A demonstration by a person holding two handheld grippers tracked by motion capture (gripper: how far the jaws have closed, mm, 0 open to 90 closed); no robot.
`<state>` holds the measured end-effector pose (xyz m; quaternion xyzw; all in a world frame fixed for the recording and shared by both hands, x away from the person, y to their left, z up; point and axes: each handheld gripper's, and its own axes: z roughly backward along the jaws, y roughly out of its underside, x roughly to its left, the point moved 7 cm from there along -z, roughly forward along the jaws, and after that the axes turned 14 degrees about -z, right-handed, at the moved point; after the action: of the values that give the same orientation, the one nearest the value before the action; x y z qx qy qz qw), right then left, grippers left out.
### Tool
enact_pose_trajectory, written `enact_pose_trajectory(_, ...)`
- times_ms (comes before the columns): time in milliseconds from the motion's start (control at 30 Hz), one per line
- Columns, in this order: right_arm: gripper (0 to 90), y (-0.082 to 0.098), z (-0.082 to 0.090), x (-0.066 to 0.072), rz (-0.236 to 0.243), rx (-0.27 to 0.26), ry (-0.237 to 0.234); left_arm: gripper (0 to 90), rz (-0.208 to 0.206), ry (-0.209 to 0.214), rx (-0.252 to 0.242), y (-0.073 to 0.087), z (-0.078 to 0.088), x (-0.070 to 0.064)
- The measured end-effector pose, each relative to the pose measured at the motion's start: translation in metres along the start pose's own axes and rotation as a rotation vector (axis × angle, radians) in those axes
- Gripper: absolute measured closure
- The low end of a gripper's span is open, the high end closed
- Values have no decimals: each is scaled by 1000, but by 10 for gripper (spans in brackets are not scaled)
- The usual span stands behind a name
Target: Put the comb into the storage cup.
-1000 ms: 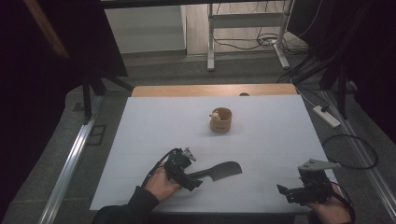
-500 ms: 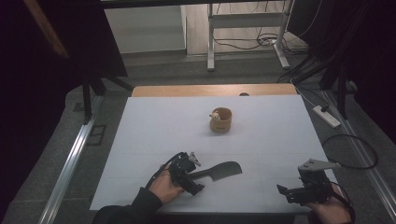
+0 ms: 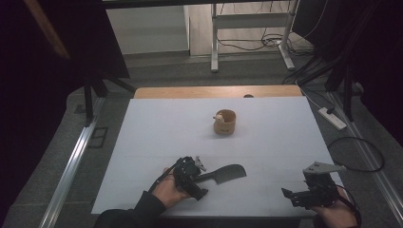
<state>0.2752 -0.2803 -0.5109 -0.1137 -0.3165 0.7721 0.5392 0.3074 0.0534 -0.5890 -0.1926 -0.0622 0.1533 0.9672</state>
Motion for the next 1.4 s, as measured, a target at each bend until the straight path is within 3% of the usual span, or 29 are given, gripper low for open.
enact_pose_trajectory(133, 33, 0, 0, 0, 1, 1, -1, 67, 8, 4, 17, -1, 4, 0)
enact_pose_trajectory(300, 33, 0, 0, 0, 1, 4, -3, 316, 25, -2, 10, 0, 11, 2)
enact_pose_trajectory(633, 37, 1, -1, 0, 3, 13, -4, 646, 38, 0, 19, 0, 16, 1)
enact_pose_trajectory(767, 38, 1, -1, 0, 2, 14, -3, 713, 52, -1, 21, 0, 16, 1)
enact_pose_trajectory(933, 38, 1, -1, 0, 2, 13, -4, 717, 73, 6, 19, 0, 16, 1)
enact_pose_trajectory(1100, 39, 1, -1, 0, 5, 10, -5, 720, 114, 56, -18, 0, 19, 3)
enact_pose_trajectory(1400, 39, 1, -1, 1, 5, 11, -6, 720, 131, 46, -83, -3, 29, 5)
